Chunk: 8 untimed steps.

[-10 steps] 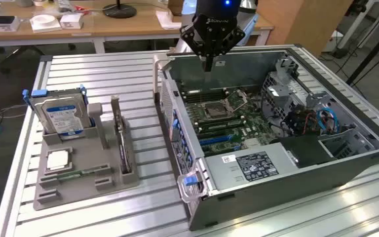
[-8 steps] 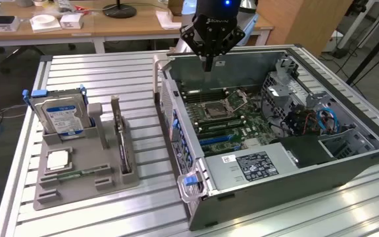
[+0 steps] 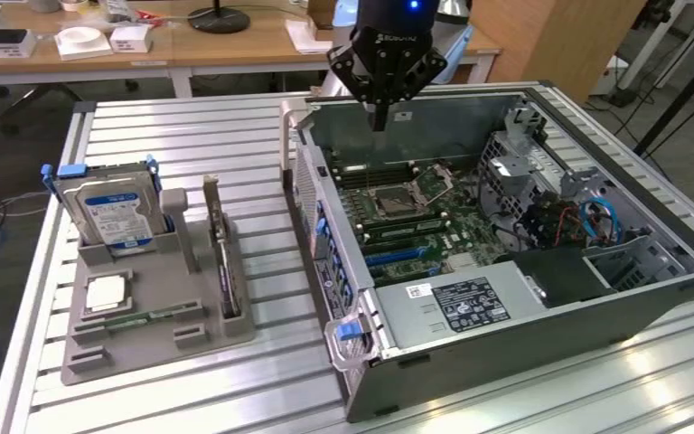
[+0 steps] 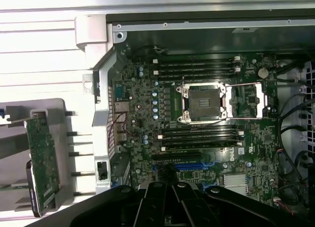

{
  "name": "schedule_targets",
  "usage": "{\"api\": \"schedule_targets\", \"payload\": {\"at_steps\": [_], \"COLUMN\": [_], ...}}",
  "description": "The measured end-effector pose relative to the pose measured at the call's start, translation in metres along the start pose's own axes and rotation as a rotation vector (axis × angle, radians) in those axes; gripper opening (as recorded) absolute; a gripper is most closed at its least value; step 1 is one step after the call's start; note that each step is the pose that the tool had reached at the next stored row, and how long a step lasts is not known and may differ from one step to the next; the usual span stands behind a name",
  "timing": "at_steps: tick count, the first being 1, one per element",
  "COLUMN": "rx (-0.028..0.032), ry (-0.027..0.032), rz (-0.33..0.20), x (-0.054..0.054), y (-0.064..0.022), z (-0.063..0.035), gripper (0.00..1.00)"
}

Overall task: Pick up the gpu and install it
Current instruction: 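Reach for the gpu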

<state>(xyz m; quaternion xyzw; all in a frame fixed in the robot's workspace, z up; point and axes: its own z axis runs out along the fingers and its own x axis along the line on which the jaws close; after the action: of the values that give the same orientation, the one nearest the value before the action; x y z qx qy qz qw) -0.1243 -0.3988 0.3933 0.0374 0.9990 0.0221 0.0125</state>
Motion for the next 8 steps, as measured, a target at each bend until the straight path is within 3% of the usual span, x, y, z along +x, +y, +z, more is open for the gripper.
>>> {"api": "schedule_targets", "payload": {"at_steps": [8], "rx": [0.0], "ry": [0.0], "rz": [0.0], "x": [0.0042], "y": [-0.0003], "z": [-0.0001], "gripper": [0.11]}}
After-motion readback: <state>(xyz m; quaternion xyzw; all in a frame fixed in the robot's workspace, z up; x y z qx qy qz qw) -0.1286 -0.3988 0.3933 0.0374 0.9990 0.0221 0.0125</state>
